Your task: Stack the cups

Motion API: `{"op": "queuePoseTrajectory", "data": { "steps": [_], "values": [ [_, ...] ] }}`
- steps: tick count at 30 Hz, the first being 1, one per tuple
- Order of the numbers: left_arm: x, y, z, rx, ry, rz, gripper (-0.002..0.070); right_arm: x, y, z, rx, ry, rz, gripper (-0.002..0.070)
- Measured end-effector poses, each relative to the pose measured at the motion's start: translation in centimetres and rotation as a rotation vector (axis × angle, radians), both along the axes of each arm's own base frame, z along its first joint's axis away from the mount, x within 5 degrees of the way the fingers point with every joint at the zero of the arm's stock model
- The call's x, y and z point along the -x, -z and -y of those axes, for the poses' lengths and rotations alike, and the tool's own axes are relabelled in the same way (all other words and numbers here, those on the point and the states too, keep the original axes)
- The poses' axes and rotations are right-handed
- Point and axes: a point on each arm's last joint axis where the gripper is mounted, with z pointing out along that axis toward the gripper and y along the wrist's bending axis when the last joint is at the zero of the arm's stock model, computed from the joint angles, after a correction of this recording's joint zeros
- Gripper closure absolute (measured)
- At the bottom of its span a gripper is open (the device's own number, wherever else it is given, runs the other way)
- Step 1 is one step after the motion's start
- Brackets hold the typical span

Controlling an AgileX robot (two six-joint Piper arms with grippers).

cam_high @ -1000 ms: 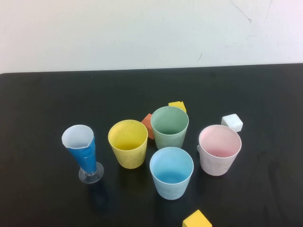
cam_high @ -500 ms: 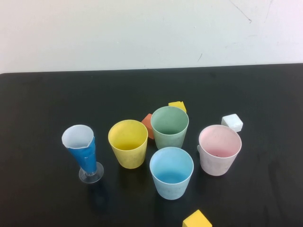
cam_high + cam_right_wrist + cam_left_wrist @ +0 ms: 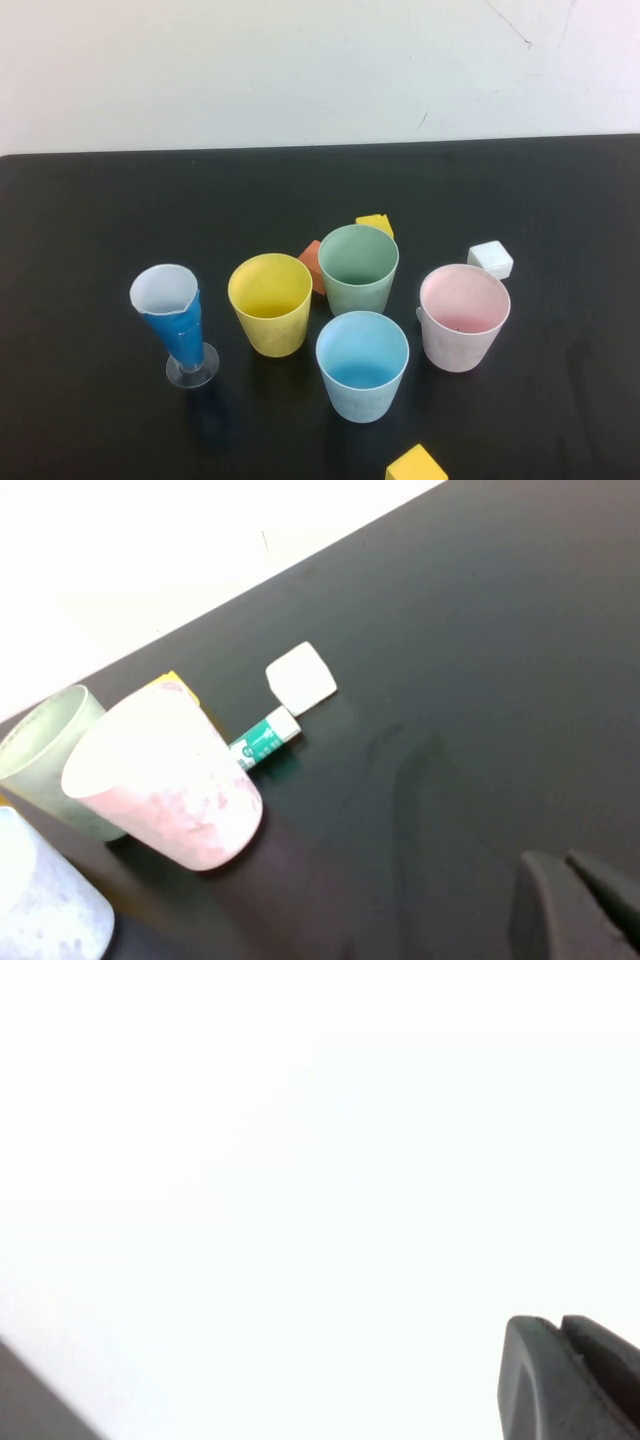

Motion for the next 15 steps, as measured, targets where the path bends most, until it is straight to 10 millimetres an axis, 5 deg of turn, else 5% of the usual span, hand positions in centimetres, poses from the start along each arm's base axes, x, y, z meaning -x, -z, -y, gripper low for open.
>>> {"op": "queuePoseTrajectory", "data": {
  "steps": [7, 15],
  "values": [
    [-0.4, 0.6, 1.3, -0.294, 0.084, -0.389, 0.0677, 0.0, 0.0, 0.0, 0.007, -0.004, -0.002, 0.0679],
    [-1.4, -7.7, 1.3, -0.796, 0.099, -0.764, 0.0677, 0.1, 0.2, -0.1, 0.008, -0.017, -0.024, 0.0679]
  ]
}}
